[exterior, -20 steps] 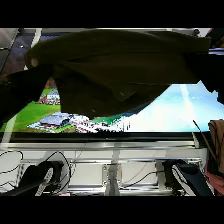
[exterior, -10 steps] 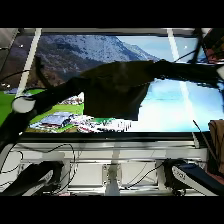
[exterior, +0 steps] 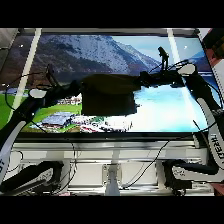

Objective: Fold the clothes and pants, and hang the long-sleeved shirts on hangers.

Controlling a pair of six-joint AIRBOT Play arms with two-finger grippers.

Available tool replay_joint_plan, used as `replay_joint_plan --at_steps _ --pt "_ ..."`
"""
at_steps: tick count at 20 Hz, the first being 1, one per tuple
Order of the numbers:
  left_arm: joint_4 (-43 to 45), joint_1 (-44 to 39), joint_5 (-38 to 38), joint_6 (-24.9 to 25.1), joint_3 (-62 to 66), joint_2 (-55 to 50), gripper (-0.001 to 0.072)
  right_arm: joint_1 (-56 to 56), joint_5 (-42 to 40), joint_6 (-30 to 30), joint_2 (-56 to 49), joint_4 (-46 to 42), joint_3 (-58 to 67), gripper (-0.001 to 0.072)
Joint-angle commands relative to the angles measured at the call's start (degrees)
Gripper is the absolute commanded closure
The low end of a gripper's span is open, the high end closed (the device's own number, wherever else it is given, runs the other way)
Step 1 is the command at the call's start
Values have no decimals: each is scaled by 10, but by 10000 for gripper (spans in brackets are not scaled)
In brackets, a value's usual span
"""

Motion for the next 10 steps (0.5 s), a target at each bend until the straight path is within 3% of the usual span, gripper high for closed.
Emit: replay_joint_plan --at_steps 1,3,5,7,10 --pt "64 92 -228 0 1 -5 632 1 129 4 -9 -98 -1 685" --pt "115 117 -307 -12 1 -6 632 7 165 16 -10 -124 -12 685" --pt "204 111 -339 -47 -1 -7 632 17 158 16 -10 -126 -37 685" --pt "265 89 -325 -75 -11 -7 631 30 114 16 -10 -128 -70 685" --pt "262 51 -268 -75 -37 -7 630 51 39 16 -10 -128 -120 685"
